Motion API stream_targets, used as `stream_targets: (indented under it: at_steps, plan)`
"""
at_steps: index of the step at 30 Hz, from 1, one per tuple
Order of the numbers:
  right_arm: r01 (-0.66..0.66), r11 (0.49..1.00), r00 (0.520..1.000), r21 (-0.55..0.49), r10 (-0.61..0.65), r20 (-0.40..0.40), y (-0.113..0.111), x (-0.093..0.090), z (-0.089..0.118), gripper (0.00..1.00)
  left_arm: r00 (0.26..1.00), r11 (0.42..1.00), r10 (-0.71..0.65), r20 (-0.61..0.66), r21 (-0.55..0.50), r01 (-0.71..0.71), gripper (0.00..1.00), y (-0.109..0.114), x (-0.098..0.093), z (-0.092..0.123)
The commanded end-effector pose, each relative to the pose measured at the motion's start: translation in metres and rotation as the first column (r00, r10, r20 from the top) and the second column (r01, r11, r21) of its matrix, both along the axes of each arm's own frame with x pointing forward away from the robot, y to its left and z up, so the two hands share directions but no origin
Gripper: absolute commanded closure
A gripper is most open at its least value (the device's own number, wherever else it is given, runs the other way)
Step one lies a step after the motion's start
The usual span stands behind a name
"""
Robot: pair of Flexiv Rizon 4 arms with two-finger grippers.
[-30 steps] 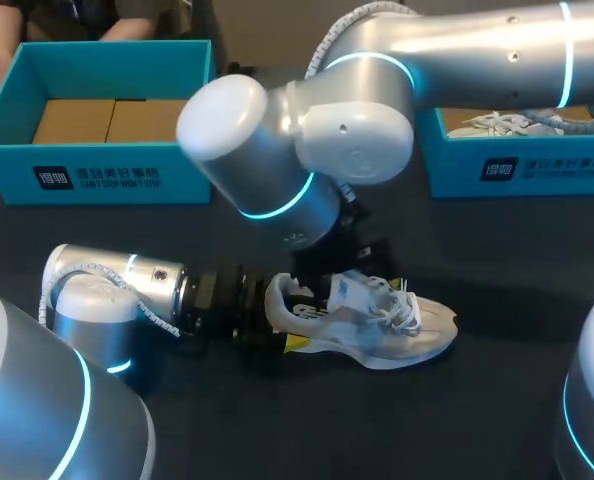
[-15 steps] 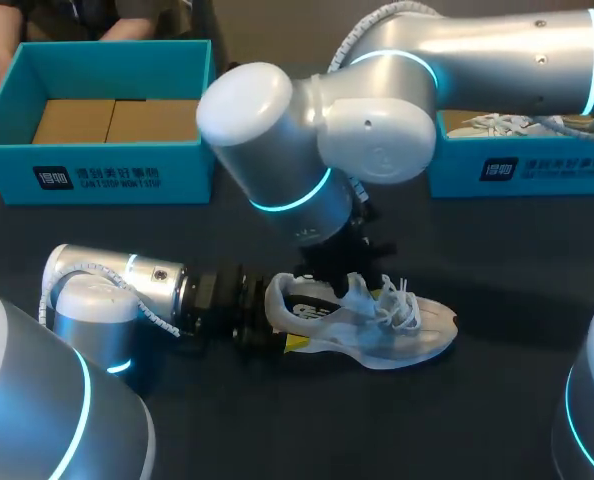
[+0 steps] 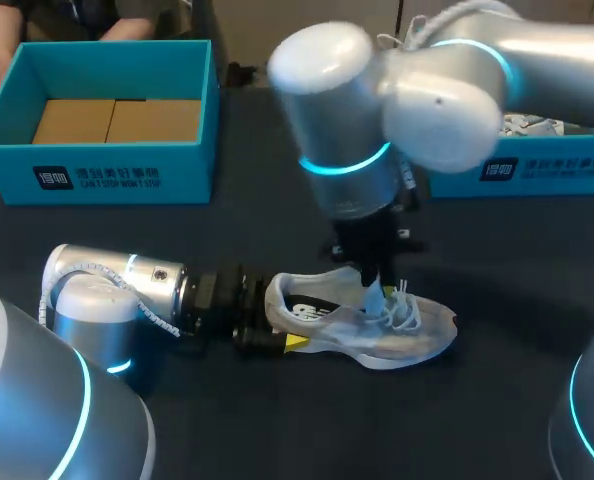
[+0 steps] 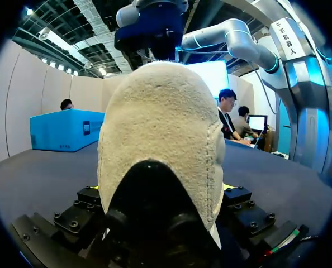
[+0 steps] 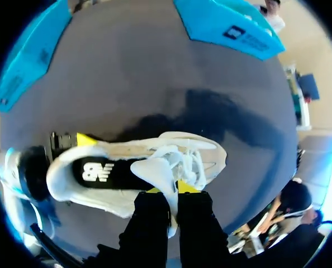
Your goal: Take the shoe out of the shoebox, open the shoe tongue, remove and reinsert the insole, then place the shoe into the shoebox
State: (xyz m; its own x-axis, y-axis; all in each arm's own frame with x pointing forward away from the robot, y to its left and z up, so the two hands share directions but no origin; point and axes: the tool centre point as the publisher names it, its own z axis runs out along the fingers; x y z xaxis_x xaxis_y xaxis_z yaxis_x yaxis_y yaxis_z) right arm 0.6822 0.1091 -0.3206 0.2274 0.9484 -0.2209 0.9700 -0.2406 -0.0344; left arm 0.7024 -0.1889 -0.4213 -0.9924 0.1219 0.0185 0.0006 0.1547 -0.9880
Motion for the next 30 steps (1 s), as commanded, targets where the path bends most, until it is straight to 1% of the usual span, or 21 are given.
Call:
stream_targets:
  at_steps: [1, 7, 11, 12, 14, 16, 20, 23, 27, 30]
  plan:
    - [0.56, 0.815, 0.805, 0.148, -0.578, 0.131, -0.014, -0.005, -0.001, 1.0, 1.0, 1.0, 0.0, 0.0, 0.002, 0.0, 1.0, 0.001, 0.002, -0.003]
    - [0.56, 0.815, 0.805, 0.148, -0.578, 0.131, -0.014, -0.005, -0.001, 1.0, 1.0, 1.0, 0.0, 0.0, 0.002, 0.0, 1.0, 0.001, 0.002, -0.003]
    - [0.543, 0.831, 0.825, 0.12, -0.554, 0.11, -0.024, -0.001, 0.0, 1.0, 1.0, 1.0, 0.0, 0.0, 0.002, 0.0, 1.0, 0.001, 0.002, -0.003]
    - [0.521, 0.843, 0.84, 0.133, -0.534, 0.095, -0.026, -0.001, 0.0, 1.0, 1.0, 1.0, 0.0, 0.0, 0.002, 0.0, 1.0, 0.001, 0.002, -0.003]
    - [0.51, 0.848, 0.848, 0.144, -0.524, 0.082, -0.031, -0.001, 0.001, 1.0, 1.0, 1.0, 0.0, 0.0, 0.002, 0.0, 1.0, 0.001, 0.002, -0.003]
    - [0.492, 0.855, 0.86, 0.166, -0.506, 0.057, -0.036, 0.0, 0.0, 1.0, 1.0, 1.0, 0.0, 0.0, 0.002, 0.0, 1.0, 0.001, 0.002, -0.003]
    - [0.469, 0.846, 0.876, 0.253, -0.481, -0.014, -0.046, 0.002, -0.003, 1.0, 1.0, 1.0, 0.0, 0.0, 0.002, 0.0, 1.0, 0.001, 0.002, -0.003]
    - [0.461, 0.834, 0.883, 0.302, -0.466, -0.06, -0.05, 0.003, -0.011, 1.0, 1.0, 1.0, 0.0, 0.0, 0.002, 0.0, 1.0, 0.001, 0.002, -0.003]
    - [0.433, 0.818, 0.897, 0.379, -0.433, -0.092, -0.052, 0.001, -0.021, 1.0, 1.0, 1.0, 0.0, 0.0, 0.002, 0.0, 1.0, 0.001, 0.002, -0.003]
    - [0.431, 0.808, 0.898, 0.4, -0.43, -0.1, -0.052, 0.0, -0.026, 1.0, 1.0, 1.0, 0.0, 0.0, 0.002, 0.0, 1.0, 0.001, 0.002, -0.003]
